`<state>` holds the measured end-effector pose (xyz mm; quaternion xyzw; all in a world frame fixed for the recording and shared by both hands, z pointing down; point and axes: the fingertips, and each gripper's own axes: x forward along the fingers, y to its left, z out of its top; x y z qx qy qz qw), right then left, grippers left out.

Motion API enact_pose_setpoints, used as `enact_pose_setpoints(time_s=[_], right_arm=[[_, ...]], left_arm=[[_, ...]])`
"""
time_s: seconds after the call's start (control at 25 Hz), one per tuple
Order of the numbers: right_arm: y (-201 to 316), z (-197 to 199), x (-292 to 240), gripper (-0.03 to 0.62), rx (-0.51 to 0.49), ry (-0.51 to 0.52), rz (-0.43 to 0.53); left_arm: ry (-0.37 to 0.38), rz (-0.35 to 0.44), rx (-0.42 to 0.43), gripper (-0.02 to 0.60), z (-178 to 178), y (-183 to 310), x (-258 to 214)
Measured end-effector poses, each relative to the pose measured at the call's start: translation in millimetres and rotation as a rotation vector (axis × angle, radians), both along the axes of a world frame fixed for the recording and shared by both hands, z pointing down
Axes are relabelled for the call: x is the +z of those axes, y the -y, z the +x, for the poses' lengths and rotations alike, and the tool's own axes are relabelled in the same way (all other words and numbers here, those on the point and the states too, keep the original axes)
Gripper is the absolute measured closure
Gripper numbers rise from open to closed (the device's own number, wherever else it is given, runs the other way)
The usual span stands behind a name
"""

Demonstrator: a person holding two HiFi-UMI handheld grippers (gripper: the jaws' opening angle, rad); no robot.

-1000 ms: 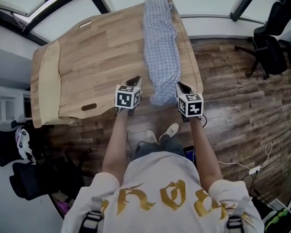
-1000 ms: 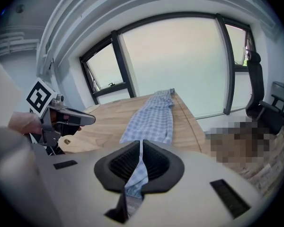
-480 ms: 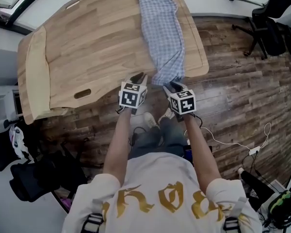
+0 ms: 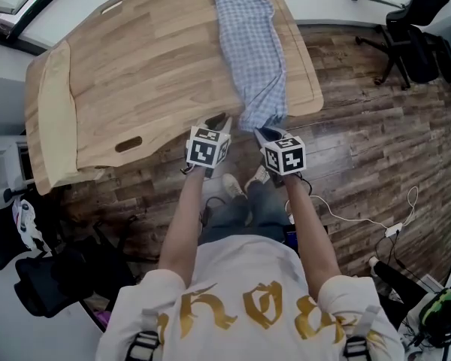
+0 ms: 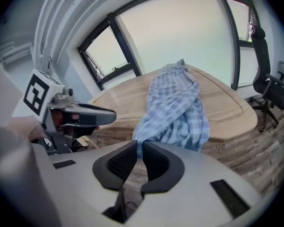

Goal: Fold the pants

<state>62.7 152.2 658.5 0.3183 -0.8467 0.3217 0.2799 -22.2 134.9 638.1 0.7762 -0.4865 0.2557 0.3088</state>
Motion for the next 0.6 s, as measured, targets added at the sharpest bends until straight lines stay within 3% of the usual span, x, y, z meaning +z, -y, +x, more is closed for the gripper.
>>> enact_pose_setpoints(time_s=[0.28,0.48,0.6], right_arm=[[-12.5,42.4,-54.6,0.54,0.027,0.102,0.064],[-1.4,86.8,-54.8,0.54,0.135,0.084,0.076],[4.6,106.9,-30.4,0.54,0.149,-0.002,0.062]], left_arm=[[-0.009,-0.023,0.01,0.537,10.5,-4.0,6.4],[-0.004,-0.042,0.025,0.537,18.8,-11.0,13.3],[-0.005,-0.058,0.034,0.537,23.1,-12.5,17.3]])
